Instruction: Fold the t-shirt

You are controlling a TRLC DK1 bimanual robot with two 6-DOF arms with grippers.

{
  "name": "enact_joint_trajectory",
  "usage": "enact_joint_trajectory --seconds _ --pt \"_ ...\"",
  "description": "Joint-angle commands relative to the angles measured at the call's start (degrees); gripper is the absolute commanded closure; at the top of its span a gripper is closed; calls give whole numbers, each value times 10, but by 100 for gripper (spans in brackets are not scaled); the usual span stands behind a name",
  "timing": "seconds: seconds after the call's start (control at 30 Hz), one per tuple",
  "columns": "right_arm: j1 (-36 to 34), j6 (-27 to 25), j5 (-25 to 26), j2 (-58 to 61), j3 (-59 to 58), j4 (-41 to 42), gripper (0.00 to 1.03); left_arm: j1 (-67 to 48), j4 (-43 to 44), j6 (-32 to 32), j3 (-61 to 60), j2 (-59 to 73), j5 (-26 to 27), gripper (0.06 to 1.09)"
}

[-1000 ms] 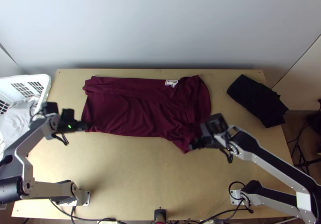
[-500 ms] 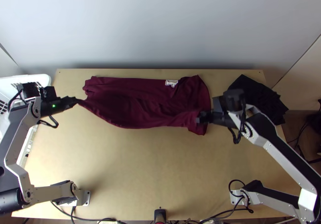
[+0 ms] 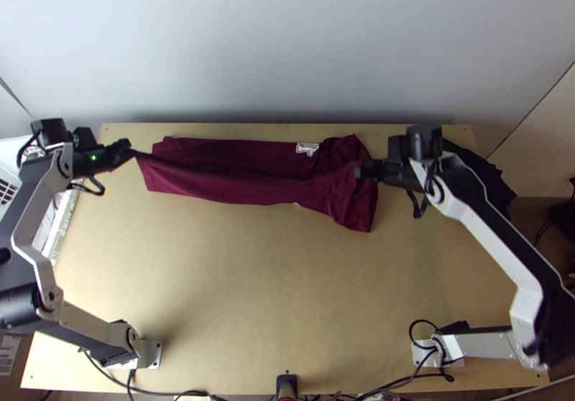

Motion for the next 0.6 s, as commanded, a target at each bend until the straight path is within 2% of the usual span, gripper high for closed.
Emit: enact_joint_trajectory --seconds 0.0,0.37,0.57 --pt "-21 0 -1 96 88 25 100 -11 4 -33 93 83 -19 105" --pt "-21 -23 -1 233 259 12 100 -30 17 -37 160 173 -39 105" --pt "-21 -48 -1 308 304 7 100 -31 30 -36 187 231 -51 105"
